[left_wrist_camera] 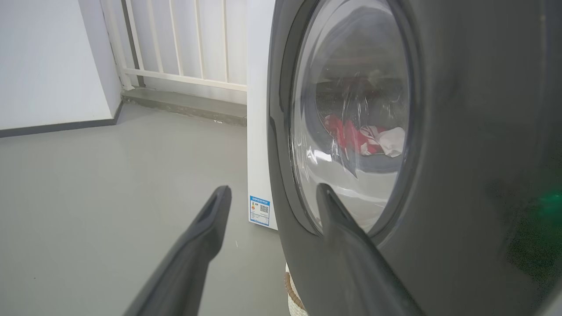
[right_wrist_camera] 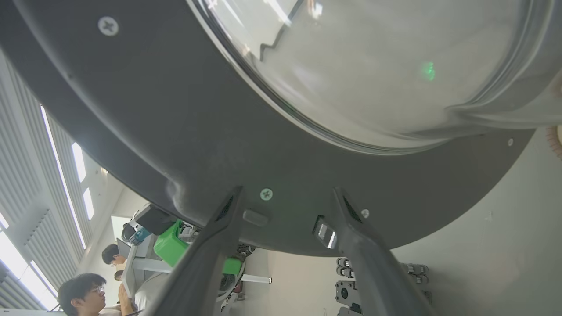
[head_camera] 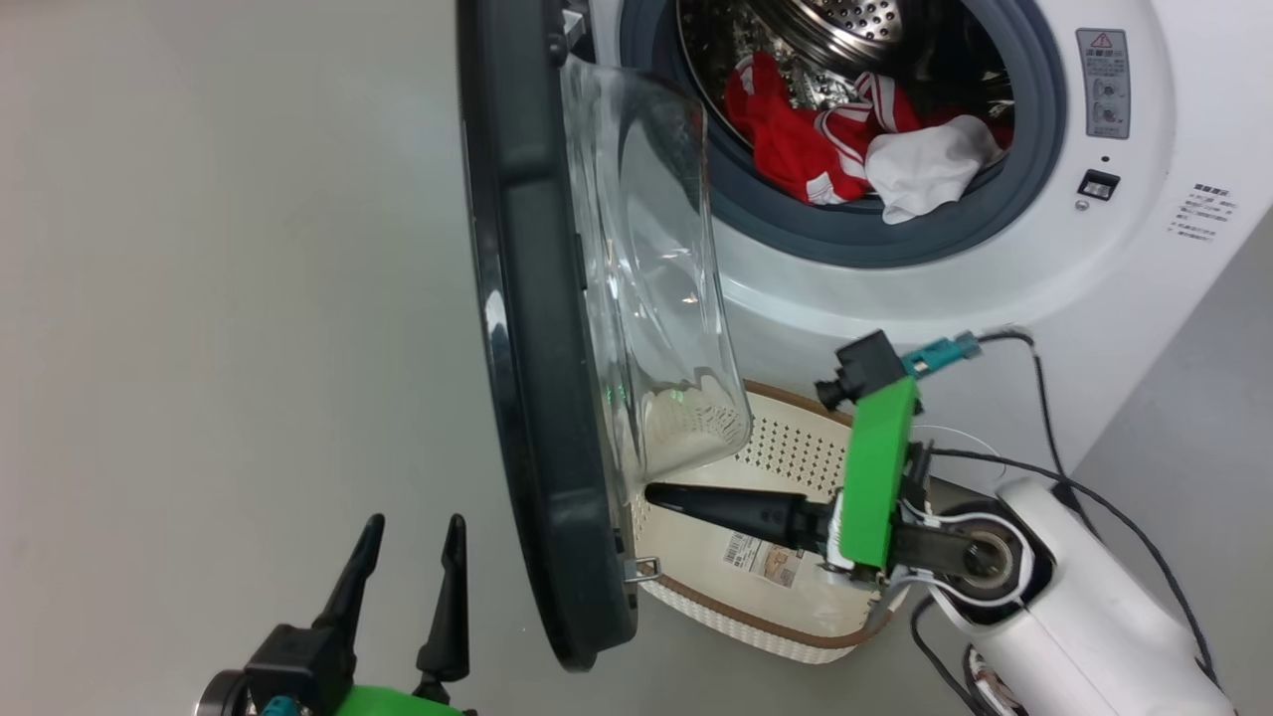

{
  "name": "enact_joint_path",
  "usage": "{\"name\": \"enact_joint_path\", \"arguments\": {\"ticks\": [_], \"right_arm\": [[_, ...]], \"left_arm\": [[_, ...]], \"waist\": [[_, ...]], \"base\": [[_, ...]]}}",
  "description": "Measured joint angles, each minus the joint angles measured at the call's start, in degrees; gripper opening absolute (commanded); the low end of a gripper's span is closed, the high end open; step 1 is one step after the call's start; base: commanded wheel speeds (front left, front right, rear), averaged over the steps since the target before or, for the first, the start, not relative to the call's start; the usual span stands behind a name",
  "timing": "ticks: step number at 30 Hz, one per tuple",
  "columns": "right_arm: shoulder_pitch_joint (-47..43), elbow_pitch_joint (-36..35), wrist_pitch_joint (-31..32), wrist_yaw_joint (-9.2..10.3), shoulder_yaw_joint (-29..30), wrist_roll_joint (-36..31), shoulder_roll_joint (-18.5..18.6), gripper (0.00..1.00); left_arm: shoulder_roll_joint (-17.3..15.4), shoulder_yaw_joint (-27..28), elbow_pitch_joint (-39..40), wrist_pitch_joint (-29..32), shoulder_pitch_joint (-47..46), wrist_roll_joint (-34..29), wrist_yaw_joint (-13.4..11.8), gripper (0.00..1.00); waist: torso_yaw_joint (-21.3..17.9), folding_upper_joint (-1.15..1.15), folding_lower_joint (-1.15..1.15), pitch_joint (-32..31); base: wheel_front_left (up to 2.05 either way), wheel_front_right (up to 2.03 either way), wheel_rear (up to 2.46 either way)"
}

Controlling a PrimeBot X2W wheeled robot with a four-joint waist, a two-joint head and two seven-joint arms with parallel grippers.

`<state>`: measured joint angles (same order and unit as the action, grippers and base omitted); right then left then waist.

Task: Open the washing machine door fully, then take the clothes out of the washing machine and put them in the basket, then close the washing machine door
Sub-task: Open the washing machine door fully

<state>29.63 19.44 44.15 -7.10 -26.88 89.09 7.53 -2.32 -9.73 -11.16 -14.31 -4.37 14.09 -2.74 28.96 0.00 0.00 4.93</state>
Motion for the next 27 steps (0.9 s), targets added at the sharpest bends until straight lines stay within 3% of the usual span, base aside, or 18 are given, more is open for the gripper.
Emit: {"name": "enact_joint_path", "arguments": {"ticks": [11,18,27], "right_arm": [[-7.53,1.82,-11.36,0.00,-0.33,-7.43,6.67,1.00],[-11.59,2.59,-19.07,0.00,-0.54,-8.05,9.51,1.00],[-13.27,2.27,-30.41,0.00,-5.90,-12.89,13.43,1.00]], "left_arm": [[-0.01,1.60,-0.51,0.00,1.86,-0.15,0.26,1.00],[-0.02,2.40,-0.65,0.00,2.10,-0.99,0.77,1.00],[-0.02,3.54,-0.63,0.00,2.57,-1.01,0.82,1.00]], "waist": [[-2.41,0.00,0.00,-1.47],[-3.43,0.00,0.00,-2.50],[-5.07,0.00,0.00,-2.45]], "base": [[0.00,0.00,0.00],[0.00,0.00,0.00],[0.00,0.00,0.00]]}}
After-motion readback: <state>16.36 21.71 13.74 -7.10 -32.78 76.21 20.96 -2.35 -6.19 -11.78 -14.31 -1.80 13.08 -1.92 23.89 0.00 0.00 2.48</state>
